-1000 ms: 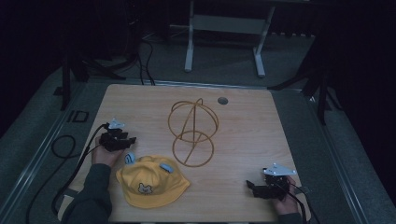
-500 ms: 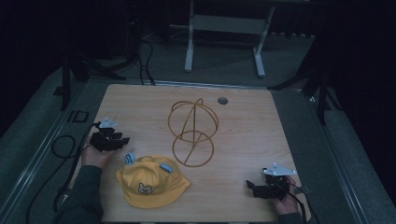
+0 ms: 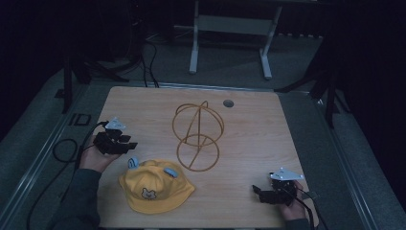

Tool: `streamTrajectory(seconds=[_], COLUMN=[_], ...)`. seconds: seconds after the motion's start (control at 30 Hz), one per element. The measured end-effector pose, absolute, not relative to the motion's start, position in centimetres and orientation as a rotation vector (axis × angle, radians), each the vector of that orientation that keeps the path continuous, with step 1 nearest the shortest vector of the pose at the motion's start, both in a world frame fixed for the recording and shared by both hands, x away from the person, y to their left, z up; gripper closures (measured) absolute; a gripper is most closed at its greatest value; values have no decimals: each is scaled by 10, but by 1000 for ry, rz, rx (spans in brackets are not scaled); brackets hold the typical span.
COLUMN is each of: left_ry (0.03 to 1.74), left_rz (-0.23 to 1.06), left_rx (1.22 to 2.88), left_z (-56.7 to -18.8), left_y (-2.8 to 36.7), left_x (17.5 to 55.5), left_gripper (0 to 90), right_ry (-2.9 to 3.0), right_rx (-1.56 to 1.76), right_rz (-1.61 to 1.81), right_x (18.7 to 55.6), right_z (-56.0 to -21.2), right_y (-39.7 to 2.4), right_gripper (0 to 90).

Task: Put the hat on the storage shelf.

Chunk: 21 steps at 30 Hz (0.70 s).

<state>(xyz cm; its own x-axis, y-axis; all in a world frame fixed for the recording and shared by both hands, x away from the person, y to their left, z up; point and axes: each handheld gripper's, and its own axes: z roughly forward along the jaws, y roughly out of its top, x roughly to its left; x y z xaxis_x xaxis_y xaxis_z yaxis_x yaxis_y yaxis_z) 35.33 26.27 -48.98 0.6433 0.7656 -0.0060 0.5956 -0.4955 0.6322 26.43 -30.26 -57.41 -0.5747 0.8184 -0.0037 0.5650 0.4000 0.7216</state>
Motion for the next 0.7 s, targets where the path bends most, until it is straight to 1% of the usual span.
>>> streamTrajectory(seconds=[0.13, 0.4, 0.53, 0.7], left_ry=[1022, 957, 897, 854], left_rz=[347, 352, 330, 314], left_rx=[2296, 2367, 2410, 2428], left_z=[-481, -465, -457, -450], left_y=[256, 244, 234, 227], left_x=[350, 340, 332, 326], left_gripper=[561, 558, 554, 557], right_ry=[2304, 2304, 2304, 2304], right_rx=[1194, 1194, 1195, 1191], right_rz=[980, 980, 980, 980], right_x=[264, 264, 264, 265], right_z=[-574, -574, -574, -574], right_y=[-303, -303, -303, -303], right_gripper=[110, 110, 110, 110])
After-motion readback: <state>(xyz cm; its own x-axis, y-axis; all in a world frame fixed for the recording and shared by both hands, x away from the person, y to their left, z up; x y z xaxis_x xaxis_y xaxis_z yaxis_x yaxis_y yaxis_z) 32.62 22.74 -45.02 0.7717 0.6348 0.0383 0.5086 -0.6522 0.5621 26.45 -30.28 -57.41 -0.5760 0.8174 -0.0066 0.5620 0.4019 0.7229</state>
